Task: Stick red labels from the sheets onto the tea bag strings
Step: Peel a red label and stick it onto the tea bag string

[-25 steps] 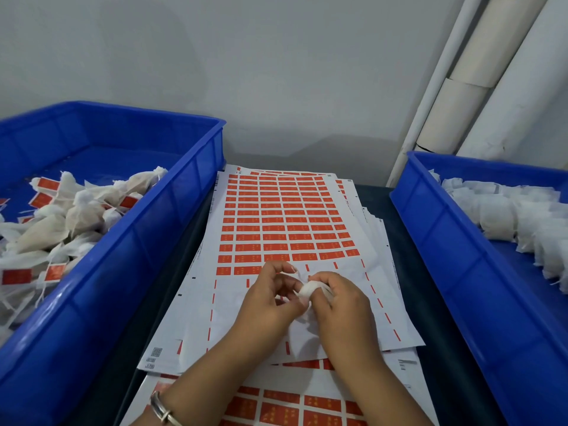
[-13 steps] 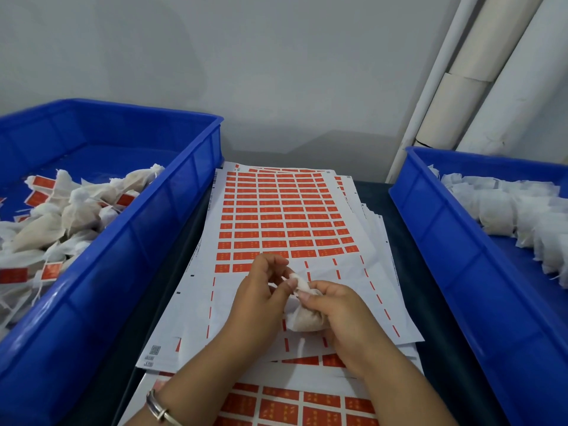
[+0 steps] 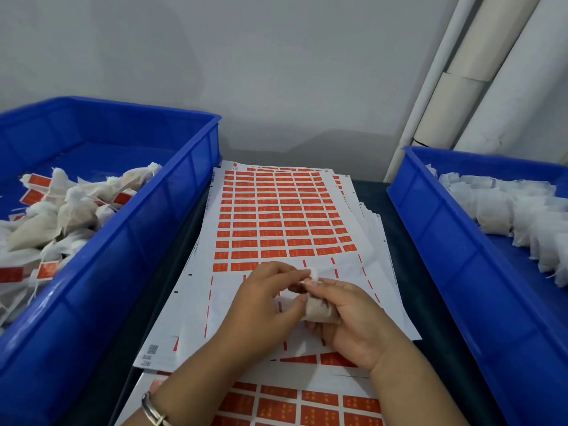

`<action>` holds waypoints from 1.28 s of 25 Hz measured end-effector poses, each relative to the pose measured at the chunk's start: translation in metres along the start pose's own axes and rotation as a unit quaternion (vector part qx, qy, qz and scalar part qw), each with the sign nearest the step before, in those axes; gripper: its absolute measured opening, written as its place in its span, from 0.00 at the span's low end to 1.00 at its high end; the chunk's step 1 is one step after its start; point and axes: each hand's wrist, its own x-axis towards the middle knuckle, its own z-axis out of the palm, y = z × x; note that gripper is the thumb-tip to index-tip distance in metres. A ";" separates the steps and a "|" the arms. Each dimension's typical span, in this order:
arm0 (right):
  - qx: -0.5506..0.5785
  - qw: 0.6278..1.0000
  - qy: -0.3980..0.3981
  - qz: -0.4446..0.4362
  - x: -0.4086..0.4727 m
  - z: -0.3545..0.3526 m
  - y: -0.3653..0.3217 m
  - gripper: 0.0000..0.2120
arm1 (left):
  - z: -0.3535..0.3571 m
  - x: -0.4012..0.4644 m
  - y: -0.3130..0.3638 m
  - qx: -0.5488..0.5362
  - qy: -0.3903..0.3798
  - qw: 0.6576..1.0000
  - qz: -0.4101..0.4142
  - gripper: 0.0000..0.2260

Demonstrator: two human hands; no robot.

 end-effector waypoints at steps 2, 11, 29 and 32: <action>-0.015 1.000 0.016 -0.005 0.000 -0.001 0.001 0.10 | 0.000 0.003 -0.002 0.032 0.024 0.999 0.009 0.12; -0.071 0.996 0.054 -0.022 0.001 0.000 0.001 0.09 | -0.007 0.006 -0.002 0.053 0.056 0.997 -0.022 0.04; -0.190 0.969 -0.151 -0.037 -0.014 -0.002 -0.006 0.11 | -0.031 0.013 -0.008 0.102 0.130 0.986 -0.014 0.03; -0.185 0.967 -0.147 -0.094 -0.015 -0.002 -0.004 0.15 | -0.030 0.009 -0.002 0.080 0.113 0.990 0.033 0.11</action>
